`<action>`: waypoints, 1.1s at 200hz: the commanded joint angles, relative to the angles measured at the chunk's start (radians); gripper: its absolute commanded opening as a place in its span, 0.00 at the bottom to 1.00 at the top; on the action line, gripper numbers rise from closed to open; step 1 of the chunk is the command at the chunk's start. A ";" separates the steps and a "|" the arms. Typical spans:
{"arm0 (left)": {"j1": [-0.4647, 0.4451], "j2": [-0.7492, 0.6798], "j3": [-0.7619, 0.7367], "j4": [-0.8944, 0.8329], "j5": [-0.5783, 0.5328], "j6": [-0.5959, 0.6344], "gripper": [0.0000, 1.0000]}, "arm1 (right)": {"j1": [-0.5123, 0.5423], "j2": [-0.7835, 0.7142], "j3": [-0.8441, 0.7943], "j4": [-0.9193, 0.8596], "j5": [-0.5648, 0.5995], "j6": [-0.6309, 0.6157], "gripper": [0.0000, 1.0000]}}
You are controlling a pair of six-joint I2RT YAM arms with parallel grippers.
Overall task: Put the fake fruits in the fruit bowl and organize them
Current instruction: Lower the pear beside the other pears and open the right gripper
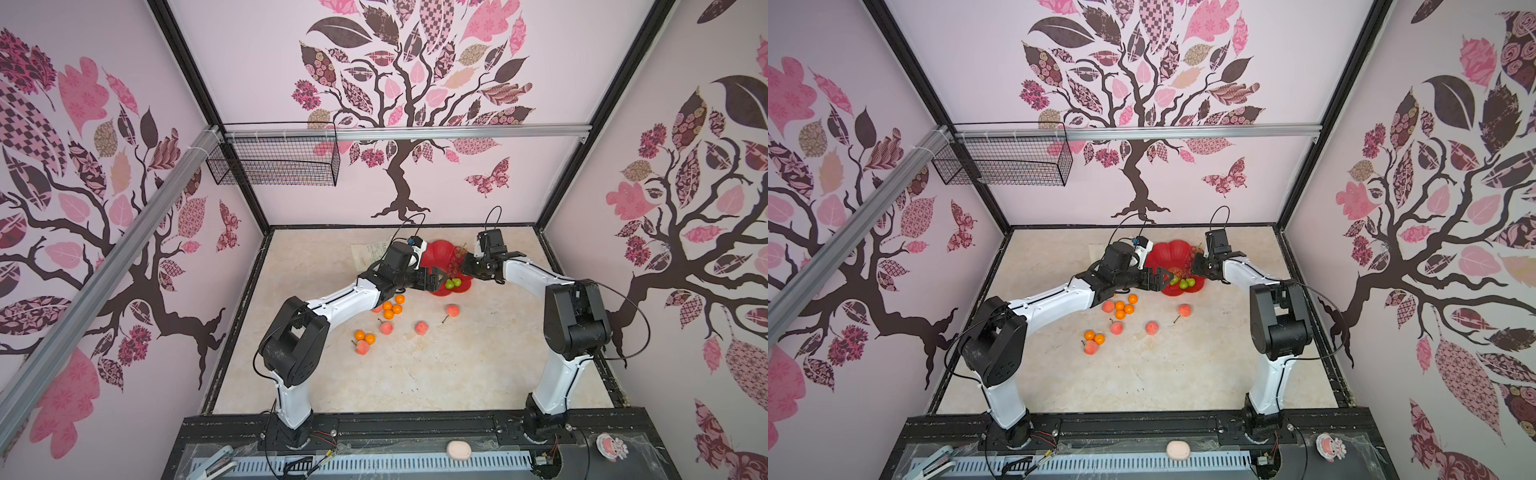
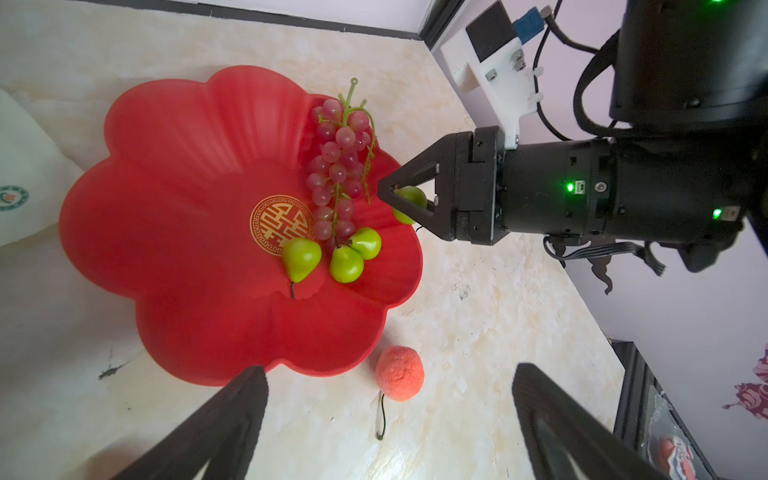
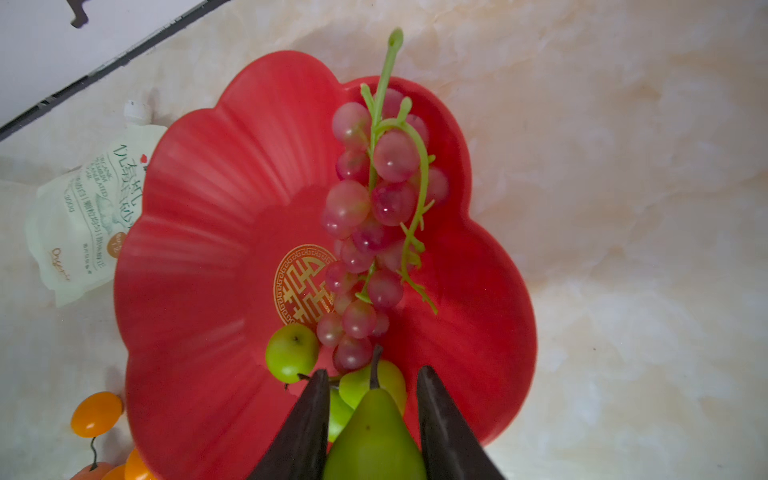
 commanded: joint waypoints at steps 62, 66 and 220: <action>-0.001 0.042 0.109 -0.096 0.071 -0.043 0.96 | 0.001 0.081 0.093 -0.113 0.033 -0.021 0.44; 0.001 0.043 0.113 -0.101 0.072 -0.043 0.96 | 0.000 0.078 0.092 -0.110 0.034 -0.020 0.44; 0.124 -0.008 0.124 -0.162 0.183 -0.125 0.96 | 0.165 -0.227 -0.034 -0.189 0.167 -0.022 0.46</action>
